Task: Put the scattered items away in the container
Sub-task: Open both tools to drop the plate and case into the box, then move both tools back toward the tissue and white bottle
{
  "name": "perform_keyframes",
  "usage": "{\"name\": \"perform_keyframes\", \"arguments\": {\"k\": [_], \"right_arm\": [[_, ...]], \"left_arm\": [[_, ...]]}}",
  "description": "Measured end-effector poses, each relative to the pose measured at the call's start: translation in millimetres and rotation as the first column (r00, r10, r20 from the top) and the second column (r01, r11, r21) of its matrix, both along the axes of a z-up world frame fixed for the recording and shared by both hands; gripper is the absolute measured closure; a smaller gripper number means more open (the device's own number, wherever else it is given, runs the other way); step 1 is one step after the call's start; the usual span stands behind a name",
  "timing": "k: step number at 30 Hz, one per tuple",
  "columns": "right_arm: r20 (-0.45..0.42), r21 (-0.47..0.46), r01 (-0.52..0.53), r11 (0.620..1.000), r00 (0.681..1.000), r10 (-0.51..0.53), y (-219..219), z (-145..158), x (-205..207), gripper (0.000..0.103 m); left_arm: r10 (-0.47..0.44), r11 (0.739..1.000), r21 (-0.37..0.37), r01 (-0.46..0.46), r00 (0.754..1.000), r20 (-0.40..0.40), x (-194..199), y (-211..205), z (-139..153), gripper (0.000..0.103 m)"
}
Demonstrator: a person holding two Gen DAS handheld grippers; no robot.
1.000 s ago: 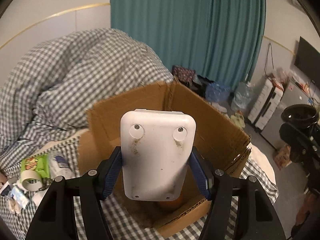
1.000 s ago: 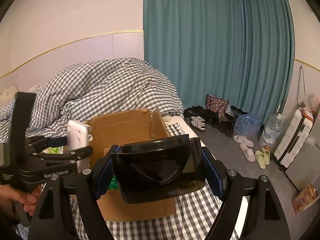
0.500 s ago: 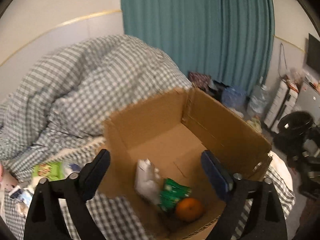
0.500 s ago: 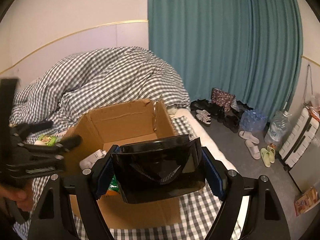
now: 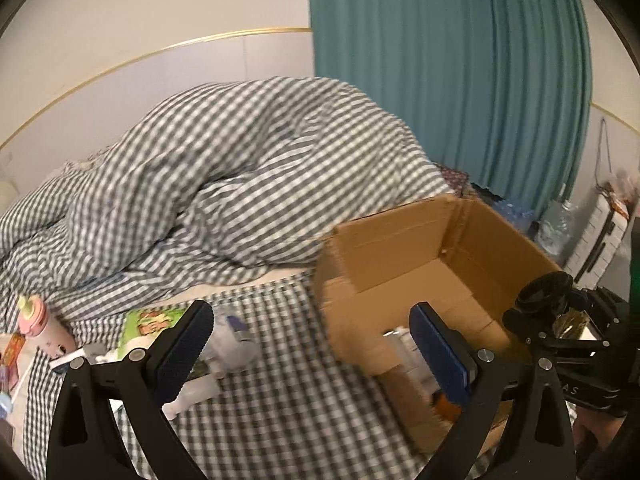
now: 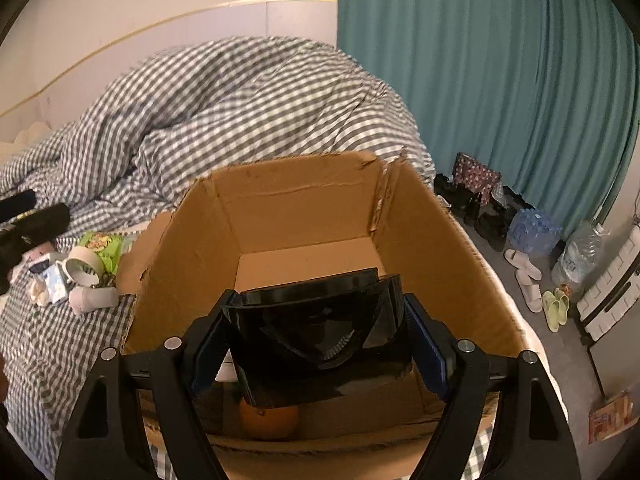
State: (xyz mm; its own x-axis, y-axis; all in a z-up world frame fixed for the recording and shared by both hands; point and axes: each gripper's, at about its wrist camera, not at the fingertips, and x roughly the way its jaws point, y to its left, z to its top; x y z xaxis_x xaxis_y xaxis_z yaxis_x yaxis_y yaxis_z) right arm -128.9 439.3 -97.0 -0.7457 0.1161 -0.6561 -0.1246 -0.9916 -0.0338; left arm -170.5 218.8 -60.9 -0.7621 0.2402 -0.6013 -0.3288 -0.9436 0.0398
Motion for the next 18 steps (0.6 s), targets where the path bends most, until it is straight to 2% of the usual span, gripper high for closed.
{"name": "perform_keyframes", "arguments": {"k": [3,5,12,18], "right_arm": [[-0.013,0.016,0.014,1.0,1.0,-0.013,-8,2,-2,0.007],[-0.032,0.034,0.028,0.999,0.999,-0.027,-14,8,-2,0.004],[-0.109,0.062,0.029,0.998,0.994,-0.022,-35,37,4,0.0],[-0.162,0.079,-0.015,0.997,0.986,0.028,-70,61,11,0.0]], "left_arm": [[0.031,0.999,0.011,-0.031,0.999,0.007,-1,-19,-1,0.002],[0.05,0.999,0.02,-0.05,0.999,0.009,-2,-32,0,0.002],[0.102,0.994,0.048,-0.103,0.995,0.005,2,-72,8,0.002],[0.156,0.987,0.053,-0.155,0.988,-0.022,13,-112,20,0.0]]}}
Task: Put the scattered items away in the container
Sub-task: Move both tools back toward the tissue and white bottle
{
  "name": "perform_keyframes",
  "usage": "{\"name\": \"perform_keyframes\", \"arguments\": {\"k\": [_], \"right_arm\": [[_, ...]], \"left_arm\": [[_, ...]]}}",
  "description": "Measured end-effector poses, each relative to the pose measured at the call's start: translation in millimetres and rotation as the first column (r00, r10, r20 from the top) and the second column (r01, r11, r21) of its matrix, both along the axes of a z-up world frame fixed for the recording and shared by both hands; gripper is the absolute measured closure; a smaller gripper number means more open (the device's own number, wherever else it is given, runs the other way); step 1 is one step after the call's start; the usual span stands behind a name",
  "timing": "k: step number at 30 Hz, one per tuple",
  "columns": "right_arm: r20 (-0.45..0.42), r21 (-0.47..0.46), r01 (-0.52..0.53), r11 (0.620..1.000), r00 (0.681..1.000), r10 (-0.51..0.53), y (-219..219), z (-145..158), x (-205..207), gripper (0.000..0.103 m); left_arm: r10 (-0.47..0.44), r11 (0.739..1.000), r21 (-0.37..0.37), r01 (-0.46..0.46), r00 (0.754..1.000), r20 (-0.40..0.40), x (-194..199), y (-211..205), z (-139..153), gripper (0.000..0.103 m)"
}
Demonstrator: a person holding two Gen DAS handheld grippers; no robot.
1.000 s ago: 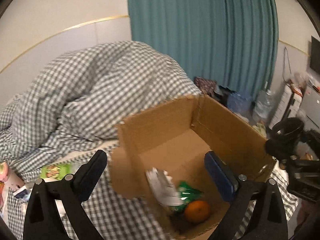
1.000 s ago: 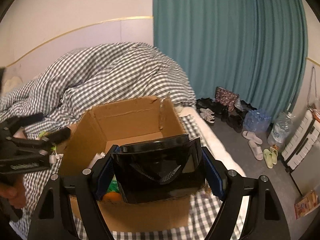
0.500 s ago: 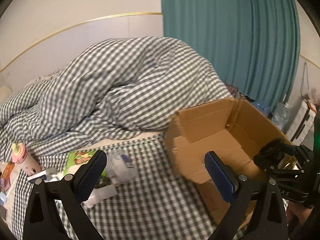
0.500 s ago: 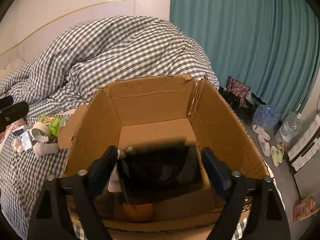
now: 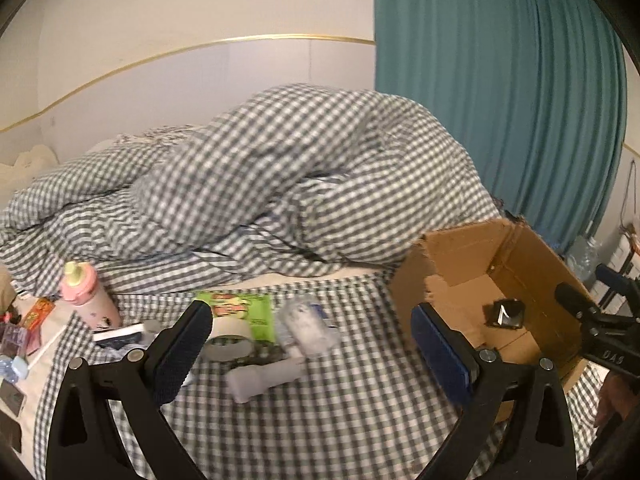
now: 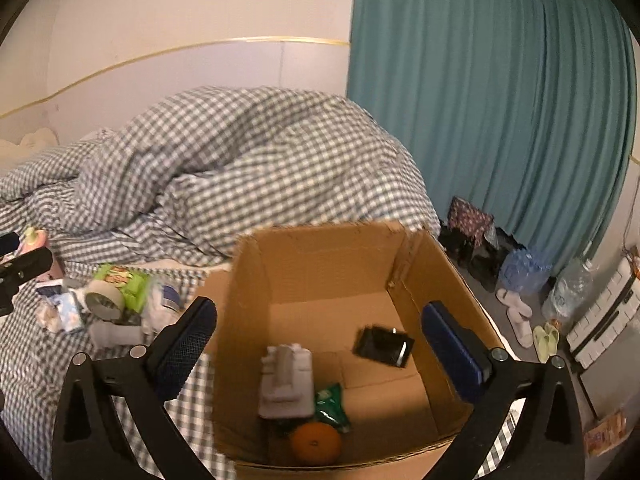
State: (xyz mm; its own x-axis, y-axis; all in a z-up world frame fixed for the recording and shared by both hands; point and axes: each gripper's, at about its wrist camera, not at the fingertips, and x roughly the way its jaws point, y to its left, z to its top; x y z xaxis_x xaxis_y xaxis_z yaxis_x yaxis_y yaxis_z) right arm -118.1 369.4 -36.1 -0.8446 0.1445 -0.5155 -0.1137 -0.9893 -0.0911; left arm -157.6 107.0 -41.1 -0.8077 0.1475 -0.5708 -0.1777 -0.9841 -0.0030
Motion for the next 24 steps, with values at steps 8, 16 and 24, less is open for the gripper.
{"name": "perform_keyframes", "arguments": {"k": [8,16,24], "right_arm": [[-0.072,0.032,-0.098,0.995,0.992,0.1,-58,35,9,0.0],[-0.142,0.041,-0.174,0.984,0.974,0.178,-107,65,23,0.0],[-0.123,0.043,-0.269,0.962,0.955,0.272,-159,61,17,0.0]], "left_arm": [[0.113,0.994,0.002,-0.113,0.992,-0.049,22,-68,25,0.0],[0.207,0.978,0.01,-0.207,0.974,-0.087,46,-136,42,0.0],[0.284,0.958,-0.007,-0.286,0.955,-0.083,55,-193,43,0.0]]}}
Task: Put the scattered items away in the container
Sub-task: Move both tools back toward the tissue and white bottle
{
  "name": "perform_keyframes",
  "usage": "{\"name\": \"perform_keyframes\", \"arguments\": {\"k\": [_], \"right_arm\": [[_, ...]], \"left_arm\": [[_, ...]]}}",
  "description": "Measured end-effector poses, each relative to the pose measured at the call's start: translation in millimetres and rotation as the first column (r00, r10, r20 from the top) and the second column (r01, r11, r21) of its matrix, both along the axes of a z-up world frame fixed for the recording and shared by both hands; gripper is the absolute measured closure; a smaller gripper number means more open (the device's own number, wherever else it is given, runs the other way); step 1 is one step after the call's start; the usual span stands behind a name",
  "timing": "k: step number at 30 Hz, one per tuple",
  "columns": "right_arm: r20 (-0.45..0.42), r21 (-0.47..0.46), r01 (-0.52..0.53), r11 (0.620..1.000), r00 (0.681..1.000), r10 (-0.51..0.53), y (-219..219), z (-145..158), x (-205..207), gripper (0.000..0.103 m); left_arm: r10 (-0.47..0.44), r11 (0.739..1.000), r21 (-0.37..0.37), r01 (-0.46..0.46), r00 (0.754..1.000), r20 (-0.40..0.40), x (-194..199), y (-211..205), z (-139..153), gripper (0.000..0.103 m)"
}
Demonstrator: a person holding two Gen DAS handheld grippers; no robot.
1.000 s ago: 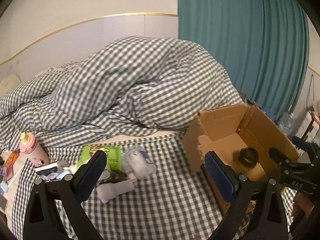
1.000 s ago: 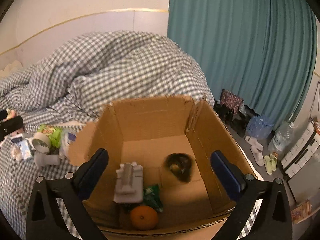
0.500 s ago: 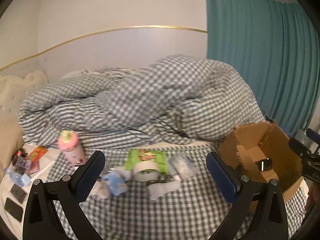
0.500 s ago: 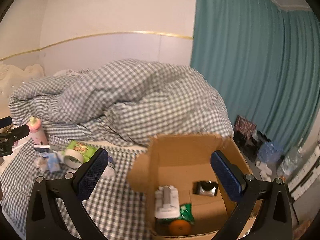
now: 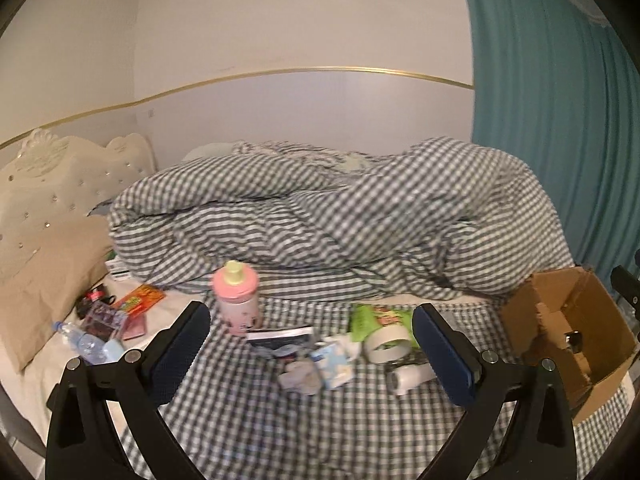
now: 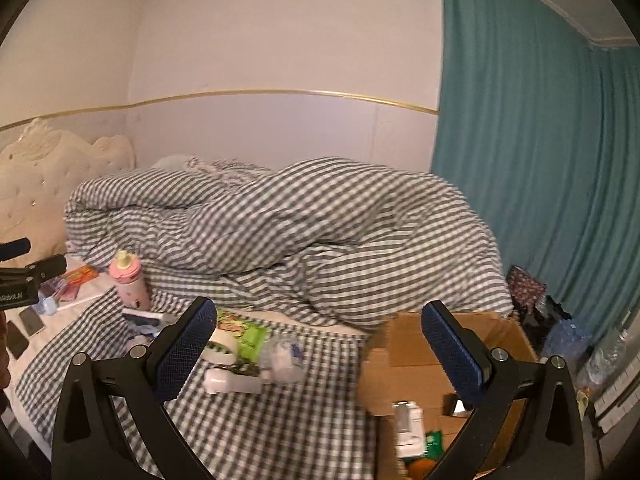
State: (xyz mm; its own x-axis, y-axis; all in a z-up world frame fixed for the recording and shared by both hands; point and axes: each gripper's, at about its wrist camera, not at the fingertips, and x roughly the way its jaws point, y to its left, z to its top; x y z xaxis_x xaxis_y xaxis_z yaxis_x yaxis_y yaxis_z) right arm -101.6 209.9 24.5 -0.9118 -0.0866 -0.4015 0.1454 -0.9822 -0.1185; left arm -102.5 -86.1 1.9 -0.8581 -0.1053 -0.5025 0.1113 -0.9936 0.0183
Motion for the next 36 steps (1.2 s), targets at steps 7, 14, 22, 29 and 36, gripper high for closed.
{"name": "perform_keyframes", "arguments": {"k": [7,14,22,29,36], "right_arm": [[0.06,-0.003,-0.077,0.997,0.995,0.077,-35,-22,-14,0.0],[0.134,-0.003,-0.111,0.994,0.985,0.11,-53,-51,-36,0.0],[0.228,0.0,-0.109,0.994,0.968,0.106,-61,-94,-67,0.0],[0.351,-0.013,-0.11,0.994,0.93,0.107,-64,-144,-101,0.0],[0.427,-0.027,-0.107,0.994,0.898,0.108,-68,-182,-122,0.0]], "left_arm": [[0.032,0.999,0.004,-0.032,0.998,0.046,-7,-28,-21,0.0],[-0.003,1.0,0.006,0.002,0.992,0.125,-31,-36,-63,0.0],[-0.034,0.999,0.002,0.034,0.975,0.217,-58,-40,-123,0.0],[-0.056,0.998,0.033,0.048,0.958,0.282,-90,-44,-168,0.0],[-0.128,0.99,0.093,0.104,0.946,0.299,-119,-41,-208,0.0]]}}
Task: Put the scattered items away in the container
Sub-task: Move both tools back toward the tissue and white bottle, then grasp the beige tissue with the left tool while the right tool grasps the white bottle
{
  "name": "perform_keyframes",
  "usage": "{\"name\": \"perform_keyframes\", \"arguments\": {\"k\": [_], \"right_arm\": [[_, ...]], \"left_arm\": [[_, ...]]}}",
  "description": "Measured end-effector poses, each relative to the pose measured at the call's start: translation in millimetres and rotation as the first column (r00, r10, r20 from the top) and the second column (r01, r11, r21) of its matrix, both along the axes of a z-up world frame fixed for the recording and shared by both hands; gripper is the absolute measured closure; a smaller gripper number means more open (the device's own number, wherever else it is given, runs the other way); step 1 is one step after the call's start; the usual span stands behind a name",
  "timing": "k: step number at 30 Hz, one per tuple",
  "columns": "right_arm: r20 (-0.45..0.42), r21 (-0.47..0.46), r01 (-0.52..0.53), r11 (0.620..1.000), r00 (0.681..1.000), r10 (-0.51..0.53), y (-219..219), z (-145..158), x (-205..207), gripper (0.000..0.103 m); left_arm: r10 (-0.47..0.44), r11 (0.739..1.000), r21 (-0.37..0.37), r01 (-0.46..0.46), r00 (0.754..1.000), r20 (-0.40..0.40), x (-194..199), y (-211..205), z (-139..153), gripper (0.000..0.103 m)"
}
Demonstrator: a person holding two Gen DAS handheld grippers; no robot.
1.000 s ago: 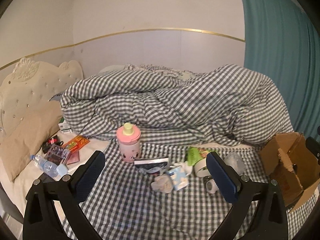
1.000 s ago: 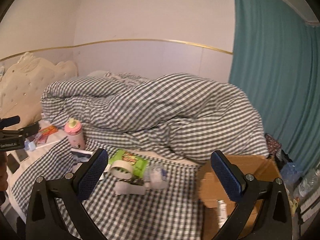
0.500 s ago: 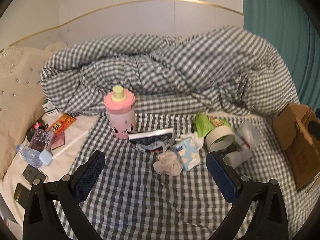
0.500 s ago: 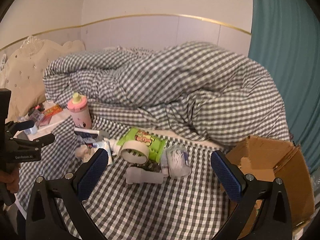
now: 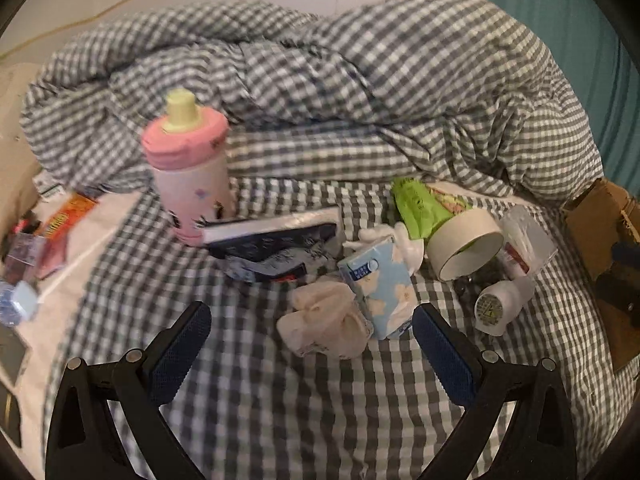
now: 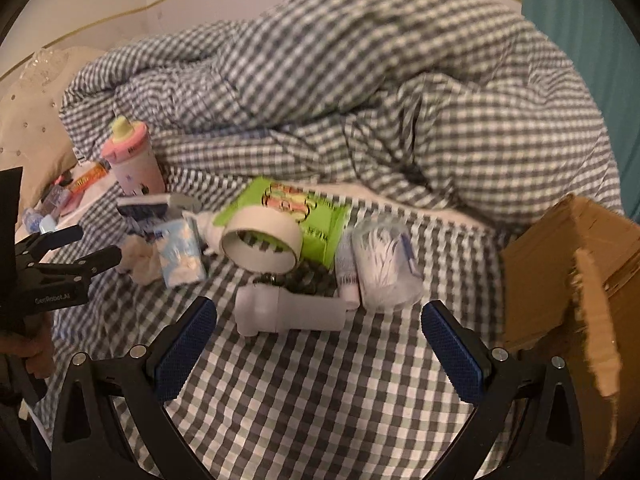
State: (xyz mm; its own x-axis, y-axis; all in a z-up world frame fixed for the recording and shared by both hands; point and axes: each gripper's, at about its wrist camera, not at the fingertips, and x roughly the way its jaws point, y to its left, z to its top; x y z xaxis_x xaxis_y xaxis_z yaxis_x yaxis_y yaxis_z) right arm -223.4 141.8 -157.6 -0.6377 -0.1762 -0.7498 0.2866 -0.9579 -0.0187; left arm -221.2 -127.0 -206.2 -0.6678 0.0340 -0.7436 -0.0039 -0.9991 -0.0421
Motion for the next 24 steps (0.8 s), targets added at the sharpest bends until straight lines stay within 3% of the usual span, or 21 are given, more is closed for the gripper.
{"name": "perform_keyframes", "arguments": {"k": [6,9,15,16,20,24], "right_arm": [[0.043,0.0,-0.014,1.0,0.999,0.014,-4,-20,-13,0.0],[0.059,-0.007,-0.021,1.0,0.998,0.021,-6,-26,-17,0.0],[0.081,-0.012,-0.028,1.0,0.996,0.028,-10,-36,-20,0.0],[0.083,-0.012,-0.029,1.0,0.996,0.03,-11,-37,-20,0.0],[0.092,-0.008,-0.041,0.999,0.995,0.042,-16,-42,-22,0.0],[0.097,-0.001,-0.054,0.999,0.994,0.054,-23,-45,-25,0.0]], "left_arm": [[-0.022,0.999,0.028,0.021,0.999,0.044,-21,-2,-27,0.002],[-0.024,0.999,0.049,0.021,0.997,0.067,-28,-3,-38,0.011],[-0.03,0.997,0.079,0.021,0.992,0.123,-33,-4,-56,0.06],[-0.035,0.997,0.079,0.025,0.991,0.129,-33,-3,-58,0.074],[-0.03,0.998,0.062,0.023,0.993,0.111,-29,1,-59,0.089],[-0.001,0.997,0.073,-0.006,0.996,0.09,-24,-6,-47,0.093]]}}
